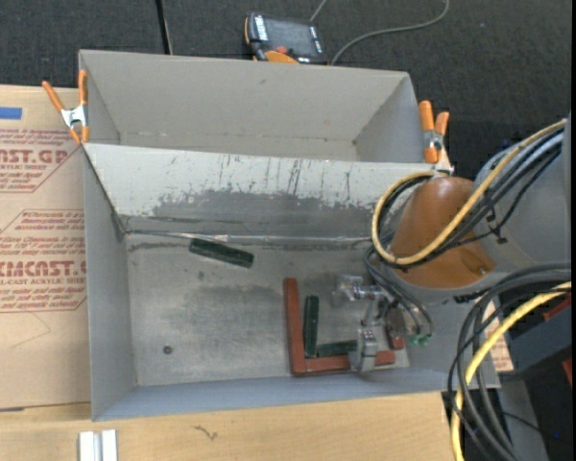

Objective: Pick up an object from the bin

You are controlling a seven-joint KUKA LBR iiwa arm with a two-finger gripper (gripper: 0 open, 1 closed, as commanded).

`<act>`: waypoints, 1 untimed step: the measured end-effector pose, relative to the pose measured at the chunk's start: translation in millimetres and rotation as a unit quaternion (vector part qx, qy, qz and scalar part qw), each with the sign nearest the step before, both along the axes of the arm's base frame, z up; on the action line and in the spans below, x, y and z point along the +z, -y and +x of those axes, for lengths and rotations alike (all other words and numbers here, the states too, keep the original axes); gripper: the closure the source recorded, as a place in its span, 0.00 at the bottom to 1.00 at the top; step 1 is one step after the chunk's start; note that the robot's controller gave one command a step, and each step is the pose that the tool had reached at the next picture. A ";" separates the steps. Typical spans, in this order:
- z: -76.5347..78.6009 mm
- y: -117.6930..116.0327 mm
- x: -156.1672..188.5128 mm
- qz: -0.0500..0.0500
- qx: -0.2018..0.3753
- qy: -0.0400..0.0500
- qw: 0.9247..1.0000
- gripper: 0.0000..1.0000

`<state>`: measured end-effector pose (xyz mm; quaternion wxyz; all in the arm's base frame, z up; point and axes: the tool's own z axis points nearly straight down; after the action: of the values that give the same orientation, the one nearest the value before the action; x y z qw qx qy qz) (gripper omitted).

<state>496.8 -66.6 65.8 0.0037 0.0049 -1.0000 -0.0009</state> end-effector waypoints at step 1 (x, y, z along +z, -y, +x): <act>-17.3 -148.0 34.4 0.002 0.017 0.004 1.000 0.00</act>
Offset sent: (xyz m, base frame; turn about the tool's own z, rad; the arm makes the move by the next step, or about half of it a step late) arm -0.0167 0.1415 0.0342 -0.0252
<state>479.6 81.4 100.3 -0.0007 0.0221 -0.9998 -0.0024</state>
